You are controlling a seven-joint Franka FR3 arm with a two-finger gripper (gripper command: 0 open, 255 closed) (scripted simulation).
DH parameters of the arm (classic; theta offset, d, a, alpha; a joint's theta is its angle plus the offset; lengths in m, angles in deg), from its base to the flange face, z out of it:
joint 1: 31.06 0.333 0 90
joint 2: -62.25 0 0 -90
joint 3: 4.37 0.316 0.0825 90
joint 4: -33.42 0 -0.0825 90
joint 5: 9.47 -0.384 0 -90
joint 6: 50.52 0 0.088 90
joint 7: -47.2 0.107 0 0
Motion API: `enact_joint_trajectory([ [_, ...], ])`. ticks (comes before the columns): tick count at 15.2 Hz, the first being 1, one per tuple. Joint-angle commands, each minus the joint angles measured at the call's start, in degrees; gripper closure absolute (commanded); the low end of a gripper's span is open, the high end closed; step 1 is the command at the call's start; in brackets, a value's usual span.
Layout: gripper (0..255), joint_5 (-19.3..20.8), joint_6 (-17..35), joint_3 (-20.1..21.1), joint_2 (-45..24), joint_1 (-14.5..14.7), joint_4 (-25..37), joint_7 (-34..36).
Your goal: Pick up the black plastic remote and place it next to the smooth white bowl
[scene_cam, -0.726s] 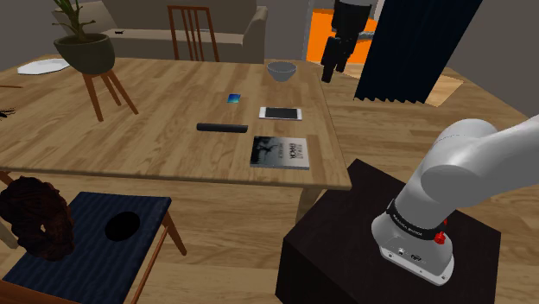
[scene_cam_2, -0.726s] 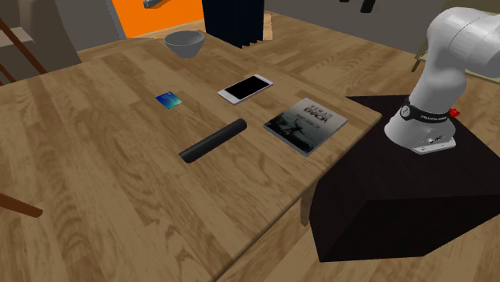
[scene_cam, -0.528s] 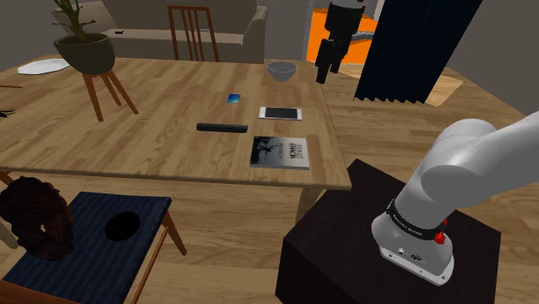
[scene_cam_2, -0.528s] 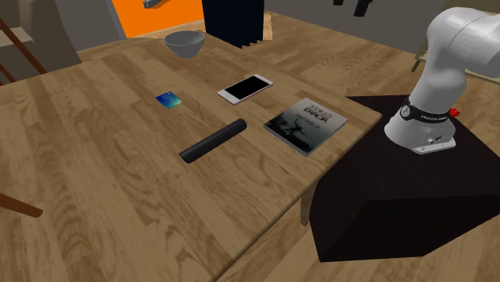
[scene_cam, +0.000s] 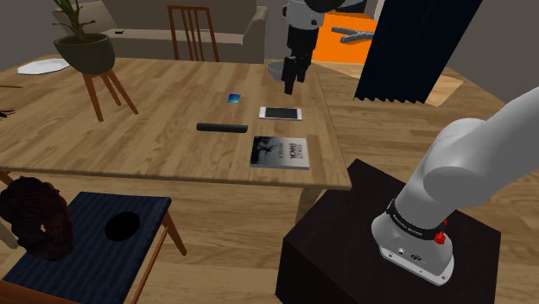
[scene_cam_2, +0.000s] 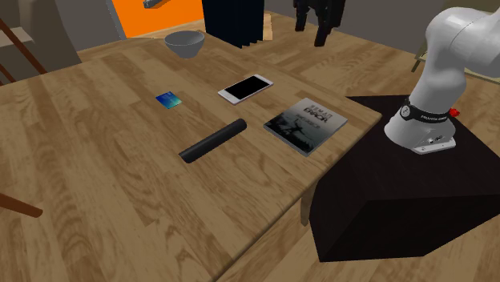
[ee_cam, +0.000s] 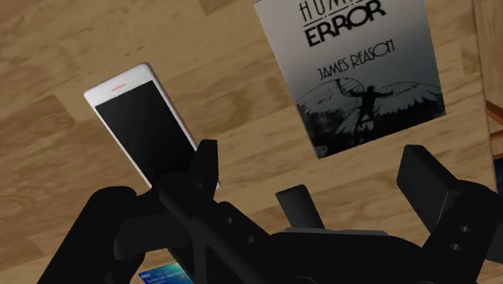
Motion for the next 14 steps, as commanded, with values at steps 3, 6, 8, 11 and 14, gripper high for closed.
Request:
enact_joint_trajectory([
  [3,0,0.6,4.6,1.0,-8.9,1.0,4.3,-1.2],
  [6,0,1.3,7.2,1.9,-15.4,1.6,8.1,-2.0],
  [8,0,1.9,8.6,2.4,-19.8,2.1,11.0,-2.4],
  [11,0,3.0,10.2,3.2,-26.2,2.8,15.7,-2.9],
  [14,0,4.3,11.2,3.9,-32.7,3.6,21.0,-3.3],
])
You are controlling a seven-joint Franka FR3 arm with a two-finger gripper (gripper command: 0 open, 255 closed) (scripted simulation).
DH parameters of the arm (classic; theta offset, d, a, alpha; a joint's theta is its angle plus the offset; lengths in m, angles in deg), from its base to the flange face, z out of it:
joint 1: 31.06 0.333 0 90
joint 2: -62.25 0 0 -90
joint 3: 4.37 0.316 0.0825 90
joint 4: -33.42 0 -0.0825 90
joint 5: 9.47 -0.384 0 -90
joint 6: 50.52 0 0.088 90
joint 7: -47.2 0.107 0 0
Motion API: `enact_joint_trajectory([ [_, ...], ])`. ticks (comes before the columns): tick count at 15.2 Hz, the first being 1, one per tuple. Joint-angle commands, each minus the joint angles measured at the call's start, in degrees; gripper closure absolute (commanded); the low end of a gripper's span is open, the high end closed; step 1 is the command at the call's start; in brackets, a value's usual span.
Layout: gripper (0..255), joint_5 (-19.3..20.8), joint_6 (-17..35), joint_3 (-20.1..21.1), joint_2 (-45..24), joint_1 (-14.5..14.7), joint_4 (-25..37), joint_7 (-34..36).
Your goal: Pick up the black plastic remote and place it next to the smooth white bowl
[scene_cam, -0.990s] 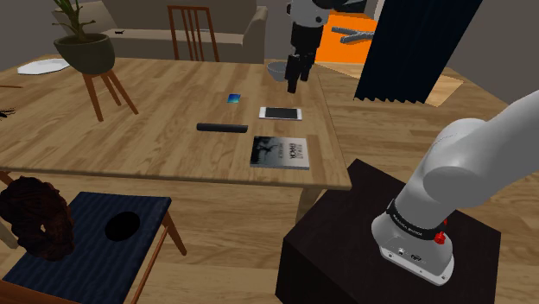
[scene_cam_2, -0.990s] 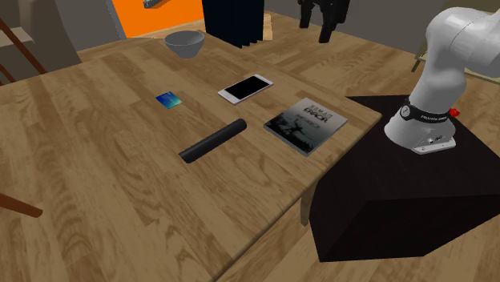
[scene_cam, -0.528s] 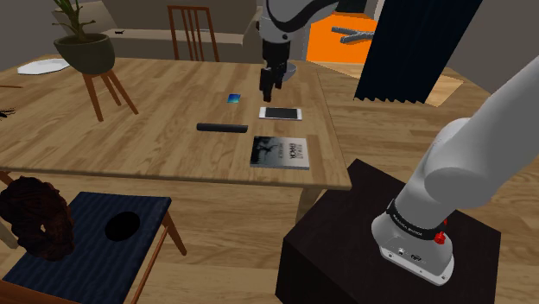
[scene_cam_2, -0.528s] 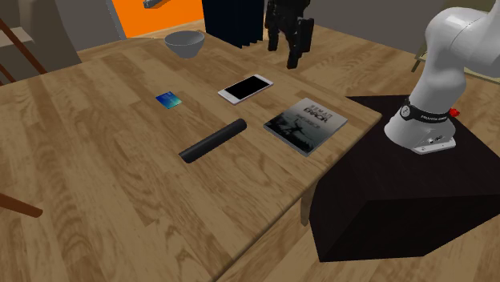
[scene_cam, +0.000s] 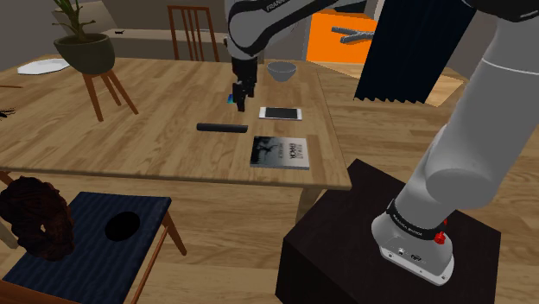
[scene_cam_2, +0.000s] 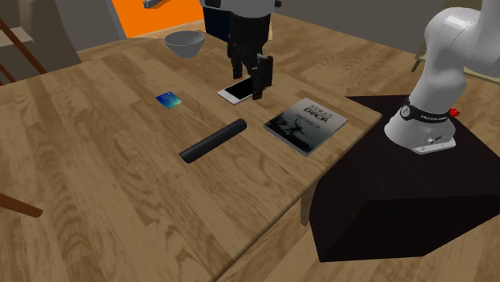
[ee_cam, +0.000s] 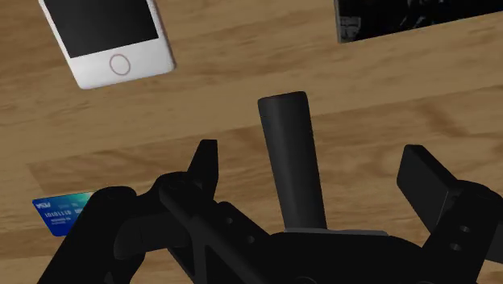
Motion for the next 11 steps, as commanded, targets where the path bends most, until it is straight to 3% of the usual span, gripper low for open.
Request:
enact_joint_trajectory([
  [1,0,1.0,0.8,0.6,-4.9,0.7,3.9,0.0],
  [9,0,4.9,0.1,1.6,-22.7,3.9,21.9,-1.3],
  [11,0,5.1,0.6,1.6,-23.3,3.9,22.0,-1.3],
])
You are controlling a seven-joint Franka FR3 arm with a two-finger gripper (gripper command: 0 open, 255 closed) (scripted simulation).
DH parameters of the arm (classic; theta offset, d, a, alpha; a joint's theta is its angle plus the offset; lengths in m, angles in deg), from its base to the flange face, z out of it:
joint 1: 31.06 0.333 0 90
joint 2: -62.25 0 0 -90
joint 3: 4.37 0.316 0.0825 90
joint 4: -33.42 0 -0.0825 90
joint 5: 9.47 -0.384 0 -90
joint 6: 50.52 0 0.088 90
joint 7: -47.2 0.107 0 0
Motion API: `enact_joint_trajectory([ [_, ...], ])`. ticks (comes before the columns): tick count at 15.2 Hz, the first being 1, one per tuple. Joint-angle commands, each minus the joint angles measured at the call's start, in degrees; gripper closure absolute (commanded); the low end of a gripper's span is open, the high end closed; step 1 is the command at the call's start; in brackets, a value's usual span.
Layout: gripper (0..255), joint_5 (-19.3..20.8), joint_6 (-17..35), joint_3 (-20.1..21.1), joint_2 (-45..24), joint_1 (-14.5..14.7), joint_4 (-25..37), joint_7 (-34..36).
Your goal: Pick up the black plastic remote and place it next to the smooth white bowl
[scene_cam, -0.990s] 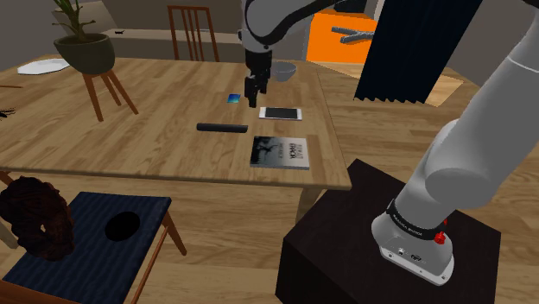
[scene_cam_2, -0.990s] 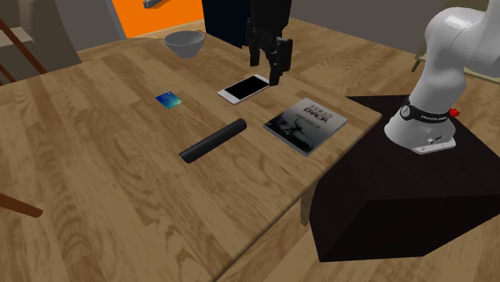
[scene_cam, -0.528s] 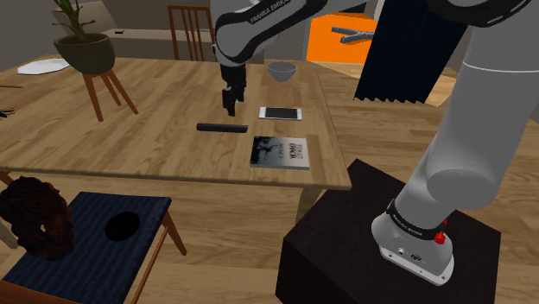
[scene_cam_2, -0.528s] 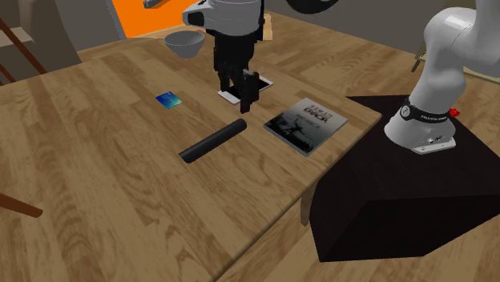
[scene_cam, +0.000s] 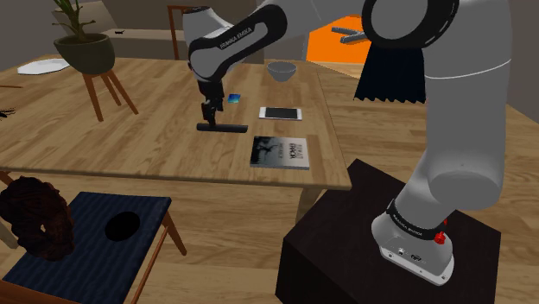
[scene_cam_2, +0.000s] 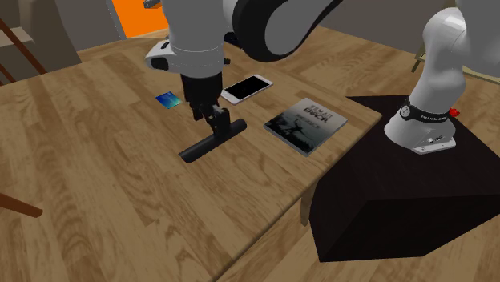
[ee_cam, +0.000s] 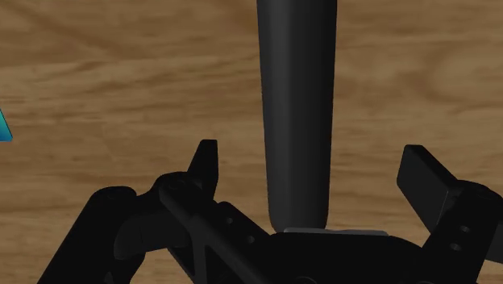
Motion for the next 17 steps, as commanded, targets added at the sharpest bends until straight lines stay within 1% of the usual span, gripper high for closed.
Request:
enact_joint_trajectory([
  [1,0,0.3,0.8,-0.1,-1.3,0.1,0.6,0.0],
  [6,0,0.7,4.0,-0.3,-3.5,0.1,-0.5,0.2],
  [14,0,0.7,4.0,-0.3,-3.5,0.1,-0.5,0.2],
  [15,255,0.7,4.0,-0.3,-3.5,0.1,-0.5,0.2],
  [17,255,0.7,4.0,-0.3,-3.5,0.1,-0.5,0.2],
])
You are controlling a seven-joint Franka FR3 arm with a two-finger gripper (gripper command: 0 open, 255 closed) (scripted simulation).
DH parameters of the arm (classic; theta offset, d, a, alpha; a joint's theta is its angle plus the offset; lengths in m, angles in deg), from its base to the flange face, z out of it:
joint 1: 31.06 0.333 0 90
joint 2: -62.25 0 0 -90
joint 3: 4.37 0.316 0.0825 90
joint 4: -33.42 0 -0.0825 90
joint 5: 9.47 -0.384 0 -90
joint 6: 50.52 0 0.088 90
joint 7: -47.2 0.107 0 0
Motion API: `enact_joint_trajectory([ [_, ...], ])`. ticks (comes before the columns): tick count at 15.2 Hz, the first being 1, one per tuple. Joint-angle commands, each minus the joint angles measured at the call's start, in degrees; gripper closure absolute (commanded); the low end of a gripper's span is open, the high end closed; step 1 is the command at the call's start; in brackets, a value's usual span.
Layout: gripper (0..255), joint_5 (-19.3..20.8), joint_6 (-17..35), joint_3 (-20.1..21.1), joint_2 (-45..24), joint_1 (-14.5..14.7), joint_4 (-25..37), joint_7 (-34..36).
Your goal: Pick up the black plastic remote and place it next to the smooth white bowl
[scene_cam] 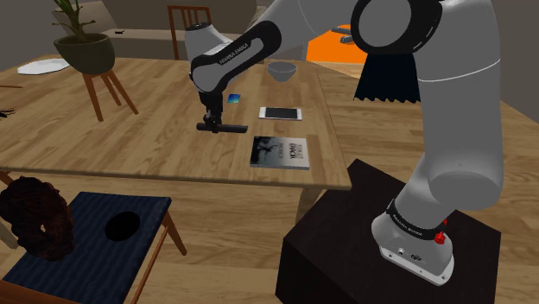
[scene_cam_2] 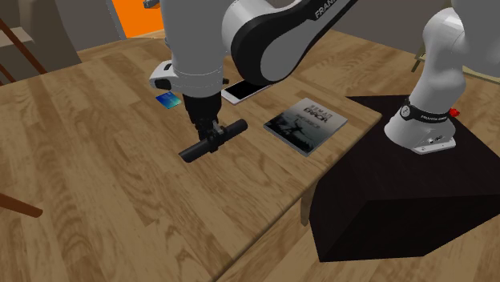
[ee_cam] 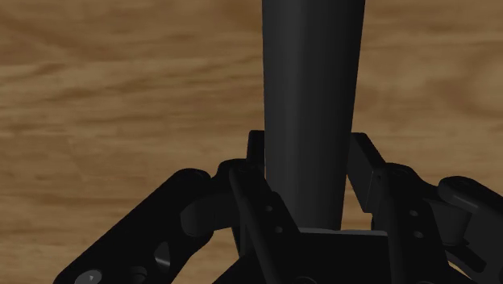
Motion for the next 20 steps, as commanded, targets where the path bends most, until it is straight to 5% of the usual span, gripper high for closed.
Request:
enact_joint_trajectory([
  [1,255,0.0,0.0,-0.1,-0.1,-0.1,-0.1,0.0],
  [20,255,-0.9,-8.0,0.4,3.9,-0.2,4.0,-1.0],
])
